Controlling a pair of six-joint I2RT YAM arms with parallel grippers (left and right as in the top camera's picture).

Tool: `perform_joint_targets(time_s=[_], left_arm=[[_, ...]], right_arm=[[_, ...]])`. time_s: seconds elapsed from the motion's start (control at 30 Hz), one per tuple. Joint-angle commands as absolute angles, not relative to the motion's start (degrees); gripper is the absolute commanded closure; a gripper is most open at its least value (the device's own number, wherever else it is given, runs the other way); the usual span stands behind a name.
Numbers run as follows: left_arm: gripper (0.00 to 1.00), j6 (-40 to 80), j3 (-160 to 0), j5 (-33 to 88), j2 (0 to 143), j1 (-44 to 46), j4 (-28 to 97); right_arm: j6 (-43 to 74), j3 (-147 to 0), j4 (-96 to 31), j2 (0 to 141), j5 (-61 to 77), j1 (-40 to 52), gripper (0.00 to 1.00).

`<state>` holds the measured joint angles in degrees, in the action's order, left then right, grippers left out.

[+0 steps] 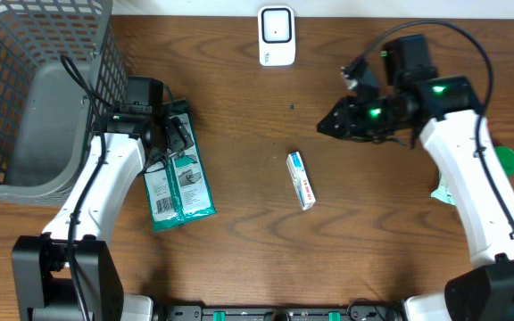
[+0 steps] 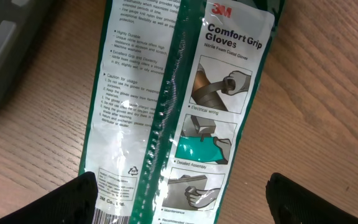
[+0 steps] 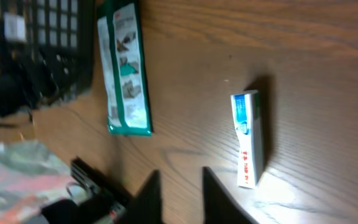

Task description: Scan the item barcode

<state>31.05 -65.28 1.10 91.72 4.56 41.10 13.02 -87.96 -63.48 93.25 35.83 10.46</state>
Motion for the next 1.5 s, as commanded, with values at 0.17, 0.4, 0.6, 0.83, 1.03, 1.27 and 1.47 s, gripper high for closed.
perform_joint_targets(time_s=[0.17, 0.4, 0.6, 0.83, 1.03, 1.27, 1.47], left_arm=[[0.12, 30.7, -64.7, 0.4, 91.4, 4.2, 41.3], [0.12, 30.7, -64.7, 0.4, 91.4, 4.2, 41.3], [0.12, 30.7, -64.7, 0.4, 91.4, 4.2, 41.3], [0.12, 30.7, -64.7, 0.4, 91.4, 4.2, 41.3], [0.12, 30.7, -64.7, 0.4, 91.4, 4.2, 41.3], [0.12, 30.7, -64.7, 0.4, 91.4, 4.2, 41.3], [0.12, 30.7, -64.7, 0.4, 91.4, 4.2, 41.3]], right_arm=[[4.0, -88.2, -68.8, 91.9, 27.5, 11.8, 0.67], [5.4, -84.1, -67.8, 92.1, 13.3, 21.9, 0.49], [9.4, -72.2, -56.3, 92.1, 2.7, 28.9, 0.47], [9.4, -60.3, -39.0, 92.1, 0.9, 31.5, 0.5], [9.4, -55.2, -31.9, 92.1, 1.7, 31.6, 0.57], [9.4, -54.2, -31.3, 92.1, 2.0, 31.6, 0.69], [9.8, -53.3, -31.1, 92.1, 2.0, 31.7, 0.77]])
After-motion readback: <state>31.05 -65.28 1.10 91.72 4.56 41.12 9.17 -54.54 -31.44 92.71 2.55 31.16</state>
